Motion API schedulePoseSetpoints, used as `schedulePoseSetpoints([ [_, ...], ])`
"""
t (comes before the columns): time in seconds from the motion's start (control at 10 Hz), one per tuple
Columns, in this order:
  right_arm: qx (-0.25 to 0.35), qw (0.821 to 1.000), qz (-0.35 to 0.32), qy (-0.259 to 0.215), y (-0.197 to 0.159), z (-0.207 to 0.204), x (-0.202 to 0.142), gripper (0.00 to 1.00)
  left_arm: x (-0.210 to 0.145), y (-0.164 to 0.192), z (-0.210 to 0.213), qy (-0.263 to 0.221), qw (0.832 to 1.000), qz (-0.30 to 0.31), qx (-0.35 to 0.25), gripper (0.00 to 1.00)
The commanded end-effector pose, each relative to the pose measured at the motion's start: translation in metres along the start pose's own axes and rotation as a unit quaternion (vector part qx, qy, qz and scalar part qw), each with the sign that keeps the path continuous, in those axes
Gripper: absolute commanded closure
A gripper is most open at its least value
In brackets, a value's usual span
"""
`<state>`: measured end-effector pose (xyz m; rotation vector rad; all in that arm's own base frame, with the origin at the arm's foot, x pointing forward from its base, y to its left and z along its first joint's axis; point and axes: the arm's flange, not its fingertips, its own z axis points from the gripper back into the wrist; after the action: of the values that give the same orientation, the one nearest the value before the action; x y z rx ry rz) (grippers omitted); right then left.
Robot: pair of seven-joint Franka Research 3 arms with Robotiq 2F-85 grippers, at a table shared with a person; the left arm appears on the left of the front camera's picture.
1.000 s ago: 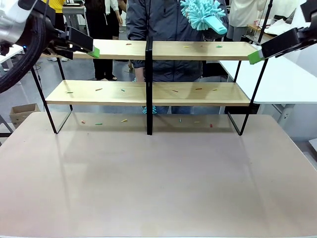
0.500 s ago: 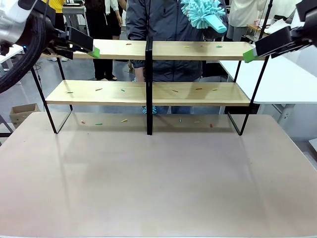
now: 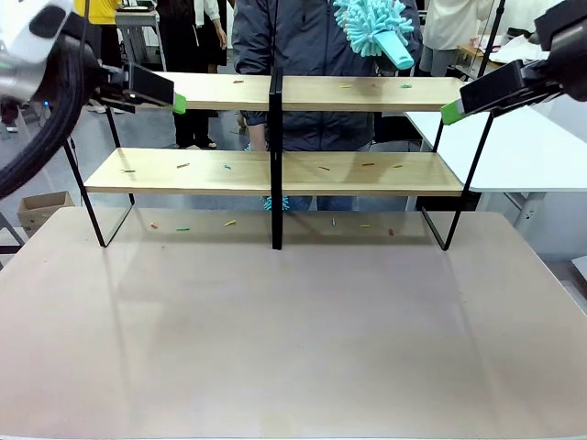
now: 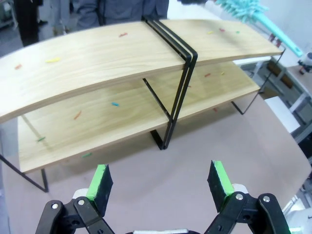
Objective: Clean the shelves.
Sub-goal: Pick up the Duster when the human hands it over.
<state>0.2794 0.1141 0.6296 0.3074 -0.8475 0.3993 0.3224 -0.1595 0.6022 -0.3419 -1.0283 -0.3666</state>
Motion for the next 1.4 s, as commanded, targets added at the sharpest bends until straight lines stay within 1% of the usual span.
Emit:
schedulePoseSetpoints([
  [0.0,-0.003,1.0,-0.015,-0.005,0.0003,-0.0043,-0.0004,0.0,-0.0287,-0.0038,0.0032,0.007,0.999,-0.008,0.033,0.0],
  [0.8,-0.01,1.0,-0.023,-0.008,0.0011,-0.008,-0.0011,0.0,-0.0358,-0.0091,-0.0039,0.049,0.997,-0.025,0.05,0.0],
  [1.1,-0.01,1.0,-0.021,-0.003,0.0019,-0.0105,0.0,0.0,-0.0372,-0.0097,0.0004,0.042,0.997,-0.027,0.058,0.0],
  [1.2,-0.009,1.0,-0.02,-0.003,0.0016,-0.0101,-0.0002,0.0,-0.0365,-0.0096,0.0003,0.027,0.997,-0.008,0.07,0.0],
  [1.3,-0.009,1.0,-0.019,-0.005,0.0016,-0.0094,-0.0007,0.0,-0.0376,-0.0092,0.0016,0.02,0.997,-0.013,0.069,0.0],
])
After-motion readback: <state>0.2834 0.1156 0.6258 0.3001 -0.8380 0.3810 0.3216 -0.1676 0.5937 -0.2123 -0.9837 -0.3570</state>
